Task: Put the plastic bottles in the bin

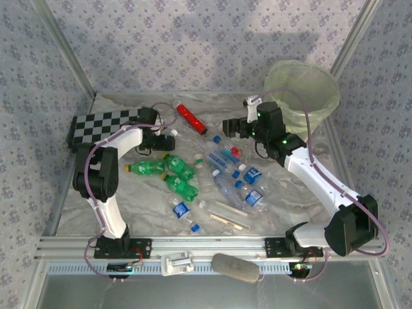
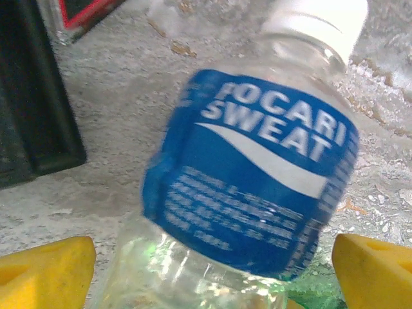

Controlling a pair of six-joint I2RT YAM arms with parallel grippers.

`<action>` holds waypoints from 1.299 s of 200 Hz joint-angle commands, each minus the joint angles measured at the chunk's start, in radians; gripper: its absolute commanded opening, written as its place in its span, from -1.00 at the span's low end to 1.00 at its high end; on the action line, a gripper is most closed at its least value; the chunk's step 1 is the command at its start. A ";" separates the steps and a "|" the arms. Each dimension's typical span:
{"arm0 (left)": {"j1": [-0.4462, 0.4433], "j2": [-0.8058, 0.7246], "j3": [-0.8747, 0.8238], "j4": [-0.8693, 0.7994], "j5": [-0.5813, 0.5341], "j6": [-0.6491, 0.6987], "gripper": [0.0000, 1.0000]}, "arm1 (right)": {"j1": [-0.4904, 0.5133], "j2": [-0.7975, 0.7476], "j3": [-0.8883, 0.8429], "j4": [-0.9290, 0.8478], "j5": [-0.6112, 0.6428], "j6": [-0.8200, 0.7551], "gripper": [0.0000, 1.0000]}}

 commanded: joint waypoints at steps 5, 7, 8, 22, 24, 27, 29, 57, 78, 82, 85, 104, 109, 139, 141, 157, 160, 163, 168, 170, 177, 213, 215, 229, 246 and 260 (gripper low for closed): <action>-0.001 0.023 0.025 -0.030 -0.012 0.022 0.83 | 0.006 -0.026 0.014 -0.002 0.028 0.013 0.98; -0.001 0.023 0.026 -0.029 -0.013 0.023 0.83 | 0.006 -0.028 0.014 -0.001 0.030 0.011 0.98; -0.001 0.023 0.026 -0.029 -0.013 0.023 0.82 | 0.006 -0.029 0.015 -0.002 0.029 0.011 0.98; -0.001 0.028 0.027 -0.027 -0.017 0.026 0.79 | 0.006 -0.033 0.014 -0.003 0.034 0.011 0.98; -0.001 0.029 0.026 -0.027 -0.018 0.026 0.79 | 0.006 -0.034 0.014 -0.004 0.035 0.011 0.98; -0.002 0.030 0.027 -0.025 -0.018 0.027 0.77 | 0.006 -0.033 0.014 -0.003 0.036 0.011 0.98; -0.001 0.030 0.026 -0.023 -0.019 0.028 0.75 | 0.006 -0.033 0.014 -0.003 0.036 0.011 0.98; -0.002 0.037 0.027 -0.011 -0.031 0.030 0.64 | 0.006 -0.034 0.019 -0.006 0.036 0.011 0.98; -0.006 0.043 0.031 -0.006 -0.041 0.037 0.48 | 0.006 -0.036 0.025 -0.012 0.037 0.008 0.98; -0.007 0.044 0.032 -0.006 -0.043 0.039 0.46 | 0.006 -0.036 0.024 -0.013 0.039 0.008 0.98; -0.007 0.045 0.033 -0.005 -0.046 0.040 0.42 | 0.006 -0.036 0.026 -0.014 0.039 0.008 0.98; -0.015 0.052 0.041 -0.008 -0.059 0.048 0.28 | 0.006 -0.038 0.027 -0.017 0.042 0.007 0.98; -0.017 0.053 0.041 -0.007 -0.064 0.049 0.23 | 0.006 -0.038 0.028 -0.019 0.043 0.007 0.98; -0.030 0.037 0.041 -0.001 -0.083 0.063 0.03 | 0.007 -0.044 0.028 -0.019 0.044 0.007 0.98; -0.031 0.035 0.041 0.000 -0.084 0.063 0.03 | 0.007 -0.044 0.029 -0.019 0.043 0.007 0.98; -0.038 0.005 0.039 0.008 -0.088 0.065 0.02 | 0.007 -0.046 0.027 -0.016 0.040 0.007 0.98; -0.039 -0.002 0.038 0.009 -0.087 0.065 0.02 | 0.008 -0.046 0.027 -0.015 0.040 0.008 0.98; -0.041 -0.010 0.038 0.010 -0.086 0.064 0.02 | 0.008 -0.045 0.027 -0.014 0.038 0.008 0.98; -0.042 -0.022 0.038 0.013 -0.086 0.062 0.02 | 0.007 -0.045 0.026 -0.013 0.036 0.009 0.98; -0.044 -0.029 0.038 0.014 -0.086 0.061 0.02 | 0.008 -0.044 0.026 -0.011 0.034 0.010 0.98; -0.048 -0.053 0.036 0.020 -0.083 0.057 0.02 | 0.008 -0.043 0.025 -0.009 0.029 0.013 0.98; -0.067 -0.187 0.011 0.080 -0.041 0.034 0.02 | 0.010 -0.027 0.018 0.015 0.004 0.039 0.98; -0.069 -0.194 0.009 0.085 -0.036 0.032 0.02 | 0.010 -0.028 0.018 0.015 0.003 0.041 0.98; -0.083 -0.248 -0.017 0.131 -0.006 0.010 0.02 | 0.012 -0.024 0.011 0.032 -0.004 0.055 0.98; -0.111 -0.308 -0.062 0.204 0.040 -0.015 0.02 | 0.013 -0.024 -0.002 0.064 -0.029 0.079 0.98; -0.145 -0.349 -0.097 0.262 0.069 -0.031 0.03 | 0.016 -0.022 -0.013 0.098 -0.058 0.101 0.98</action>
